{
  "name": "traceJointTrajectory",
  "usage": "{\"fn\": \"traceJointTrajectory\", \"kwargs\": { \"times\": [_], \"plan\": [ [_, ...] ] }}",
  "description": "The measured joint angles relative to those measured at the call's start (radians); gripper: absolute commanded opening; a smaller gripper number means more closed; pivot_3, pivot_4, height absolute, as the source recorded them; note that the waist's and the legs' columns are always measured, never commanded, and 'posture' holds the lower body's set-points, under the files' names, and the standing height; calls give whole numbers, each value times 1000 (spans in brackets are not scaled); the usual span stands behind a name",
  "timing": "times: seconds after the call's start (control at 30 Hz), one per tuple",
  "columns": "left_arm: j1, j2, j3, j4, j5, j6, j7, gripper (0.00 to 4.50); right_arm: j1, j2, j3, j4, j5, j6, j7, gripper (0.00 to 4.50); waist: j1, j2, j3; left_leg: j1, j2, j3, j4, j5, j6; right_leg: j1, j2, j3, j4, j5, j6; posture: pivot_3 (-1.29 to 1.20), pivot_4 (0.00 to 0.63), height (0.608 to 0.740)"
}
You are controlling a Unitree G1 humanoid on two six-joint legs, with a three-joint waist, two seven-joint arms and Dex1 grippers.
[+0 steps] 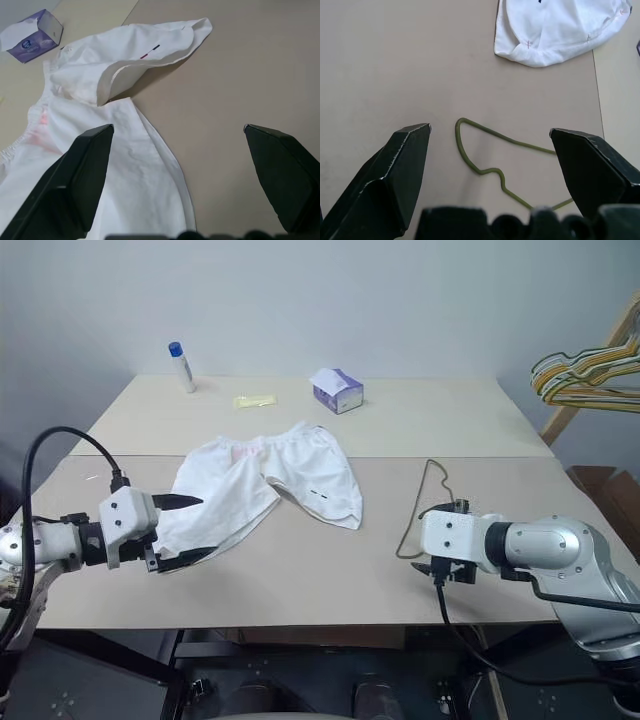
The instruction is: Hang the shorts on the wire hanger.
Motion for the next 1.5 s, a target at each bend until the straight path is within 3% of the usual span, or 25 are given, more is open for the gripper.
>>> {"fn": "traceJointTrajectory", "kwargs": {
  "times": [0.6,0.9,1.13,1.33,1.5],
  "plan": [
    [-21,-26,5,-2,-26,1,11,4500,25,0,-3,5,0,-13,-2,4483,-1,0,0,0,0,0,0,0,0,0,0,0,0,0,0,30,0,740],
    [-135,-66,-64,19,-17,4,12,4500,63,0,-44,-32,-1,16,-29,4483,-4,0,0,0,0,0,1,0,0,1,0,0,0,0,0,-48,0,740],
    [-343,-240,-293,144,99,-7,35,4500,105,8,-103,-109,-4,97,-83,4483,-29,-1,-1,-1,-1,0,1,0,0,2,0,1,-2,1,0,-143,0,740],
    [-489,-385,-452,349,223,-44,44,4500,166,37,-129,-173,-33,190,-156,4483,-81,-1,-2,0,-2,-1,2,0,0,3,0,2,-2,1,1,-201,0,740],
    [-654,-564,-541,583,364,-20,164,4500,171,54,-129,-226,-45,243,-199,4483,-120,-2,-2,-1,-3,-2,2,0,1,3,0,2,-4,2,3,-235,0,740]
  ]
}}
